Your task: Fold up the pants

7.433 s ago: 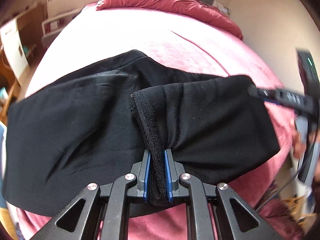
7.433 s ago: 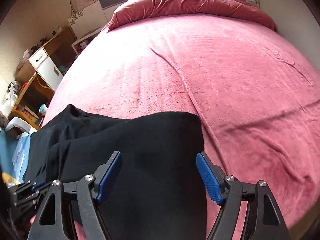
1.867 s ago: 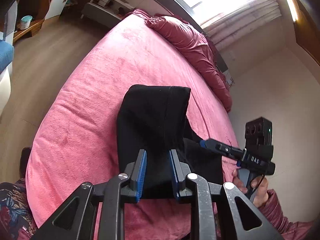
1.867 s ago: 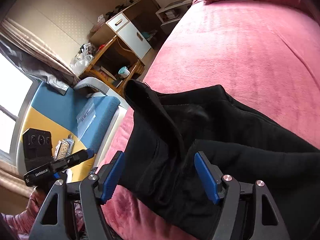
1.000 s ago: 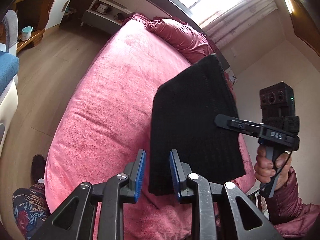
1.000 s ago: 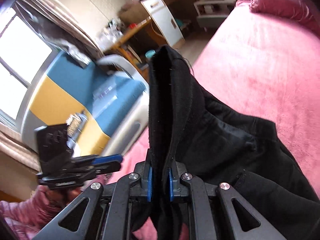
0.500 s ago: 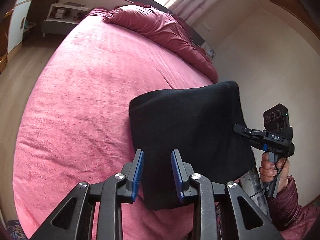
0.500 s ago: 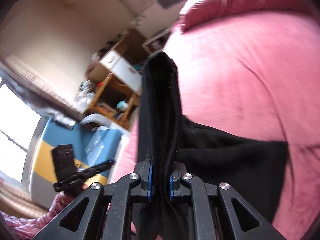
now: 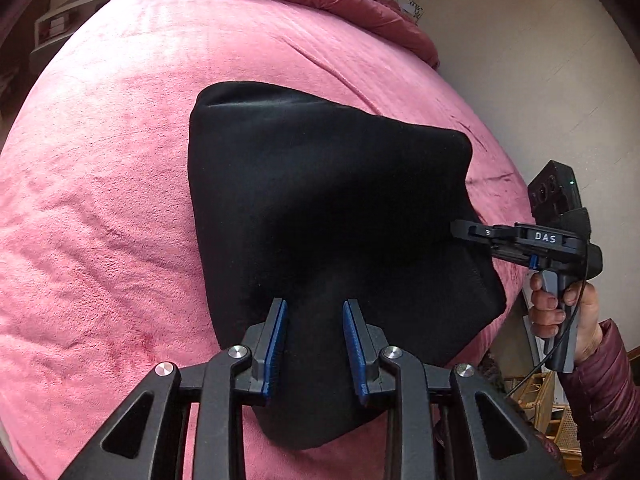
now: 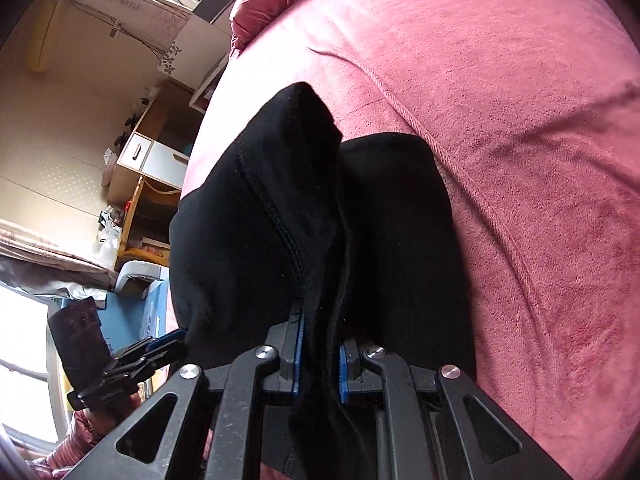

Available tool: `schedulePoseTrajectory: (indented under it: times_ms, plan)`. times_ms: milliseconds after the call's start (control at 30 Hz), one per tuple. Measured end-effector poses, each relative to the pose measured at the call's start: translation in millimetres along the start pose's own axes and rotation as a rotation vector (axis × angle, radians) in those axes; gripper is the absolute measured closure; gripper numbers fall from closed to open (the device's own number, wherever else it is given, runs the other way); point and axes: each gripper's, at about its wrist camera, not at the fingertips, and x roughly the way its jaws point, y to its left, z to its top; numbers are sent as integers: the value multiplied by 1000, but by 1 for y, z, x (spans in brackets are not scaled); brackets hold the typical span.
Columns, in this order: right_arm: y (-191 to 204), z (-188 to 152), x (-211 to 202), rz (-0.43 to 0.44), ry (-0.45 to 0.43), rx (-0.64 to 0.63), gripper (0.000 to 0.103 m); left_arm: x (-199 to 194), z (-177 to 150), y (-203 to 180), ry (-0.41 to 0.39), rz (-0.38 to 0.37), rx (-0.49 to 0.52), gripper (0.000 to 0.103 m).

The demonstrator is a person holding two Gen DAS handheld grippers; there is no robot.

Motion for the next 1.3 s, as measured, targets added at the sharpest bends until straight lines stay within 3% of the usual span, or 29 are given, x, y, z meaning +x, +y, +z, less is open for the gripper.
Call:
schedulePoseTrajectory:
  times_ms: [133,233,400,500,567,600,800,933,1067,1300]
  plan:
    - [13,-10,-30,-49,-70,-18,82,-2,0,-6,-11,-2,-6,74]
    - [22,-28,-58,-35,-115,-34,80,-6,-2,-6,-28,-5,-8,74]
    - [41,-60,-58,-51,-62,-107,80,-7,-1,-8,-50,17,2,74]
    - [40,-71,-37,-109,-10,-109,80,-9,-5,-14,-58,46,23,74]
    - [42,-74,-26,-150,-4,-120,89,-11,-6,-17,-65,68,33,74]
    - [43,-72,-25,-164,-11,-126,99,-13,-7,-18,-68,77,37,74]
    - [60,-67,-48,-235,-66,-225,100,-29,-12,-37,-136,192,88,73]
    - [42,-75,-32,-395,-18,-249,100,-23,-17,-51,-119,247,147,73]
    - [31,-73,-20,-393,-18,-209,100,-14,-23,-64,-121,323,220,70]
    - [41,-69,-34,-361,-20,-202,94,-16,-21,-63,-130,336,202,70]
